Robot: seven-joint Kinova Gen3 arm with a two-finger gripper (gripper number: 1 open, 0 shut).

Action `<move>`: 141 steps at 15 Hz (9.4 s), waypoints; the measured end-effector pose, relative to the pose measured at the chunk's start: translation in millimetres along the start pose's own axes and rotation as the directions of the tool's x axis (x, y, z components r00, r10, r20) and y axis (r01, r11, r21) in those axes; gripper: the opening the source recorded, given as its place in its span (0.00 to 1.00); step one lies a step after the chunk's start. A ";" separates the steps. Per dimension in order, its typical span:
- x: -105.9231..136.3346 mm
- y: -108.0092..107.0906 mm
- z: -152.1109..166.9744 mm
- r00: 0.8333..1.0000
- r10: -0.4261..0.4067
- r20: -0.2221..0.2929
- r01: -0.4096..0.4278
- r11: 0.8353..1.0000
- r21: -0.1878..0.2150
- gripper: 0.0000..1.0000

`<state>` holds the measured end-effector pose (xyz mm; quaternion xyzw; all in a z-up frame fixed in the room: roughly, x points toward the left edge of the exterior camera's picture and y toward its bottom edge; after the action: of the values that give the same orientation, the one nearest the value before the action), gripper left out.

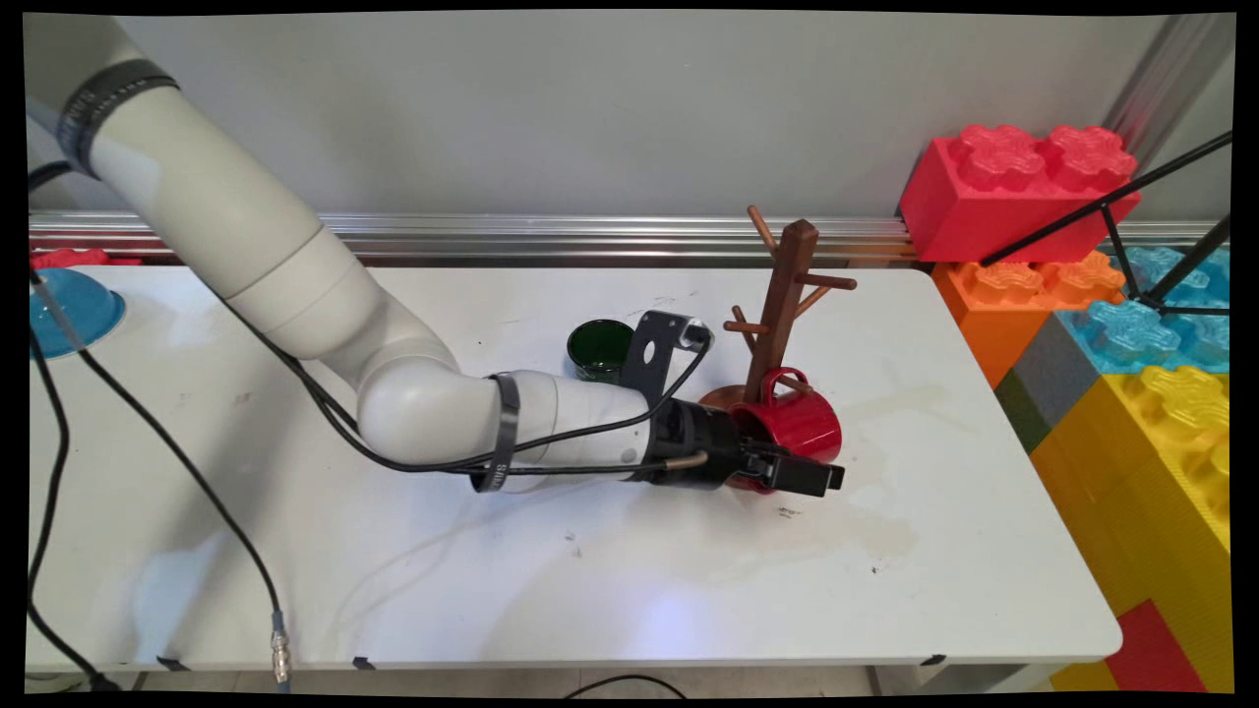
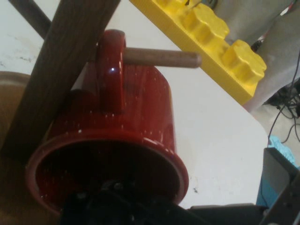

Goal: Pick up the red mug from the rack, then place the picked object on the table

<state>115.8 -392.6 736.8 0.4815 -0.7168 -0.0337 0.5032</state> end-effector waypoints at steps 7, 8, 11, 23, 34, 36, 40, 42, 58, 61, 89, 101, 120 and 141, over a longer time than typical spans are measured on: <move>2.1 2.5 11.5 0.998 -0.054 -0.013 0.053 0.998 -0.016 1.00; 2.3 2.9 12.3 0.998 -0.059 -0.014 0.059 0.998 -0.017 1.00; 2.6 4.1 13.4 0.997 -0.070 -0.017 0.069 0.997 -0.019 1.00; 4.6 4.1 10.2 0.997 -0.073 -0.010 0.073 0.997 0.013 0.00; 5.4 4.7 0.6 0.997 -0.081 0.010 0.080 0.996 0.043 0.00; 6.2 6.2 -1.5 0.996 -0.084 0.011 0.083 0.996 0.043 0.00; 8.9 10.6 -4.5 0.996 -0.089 0.008 0.089 0.995 0.034 0.00; 10.1 12.8 -5.9 0.996 -0.092 0.005 0.092 0.995 0.028 0.00; 12.5 67.8 -23.9 0.994 -0.107 0.021 0.108 0.990 -0.090 0.00; 12.4 79.8 -30.8 0.994 -0.107 0.028 0.109 0.988 -0.113 0.00; 75.0 92.6 -138.0 0.958 0.179 0.224 -0.153 0.980 -0.129 0.00; 118.9 93.0 -166.1 0.854 0.340 0.395 -0.326 0.940 -0.103 0.00; 139.6 123.8 -134.6 0.605 0.338 0.721 -0.502 0.865 0.016 0.00; 107.5 95.8 -56.5 0.456 0.124 0.881 -0.505 0.851 0.142 0.00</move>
<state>92.3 -394.6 889.6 0.3464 -0.9375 -0.0261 -0.0187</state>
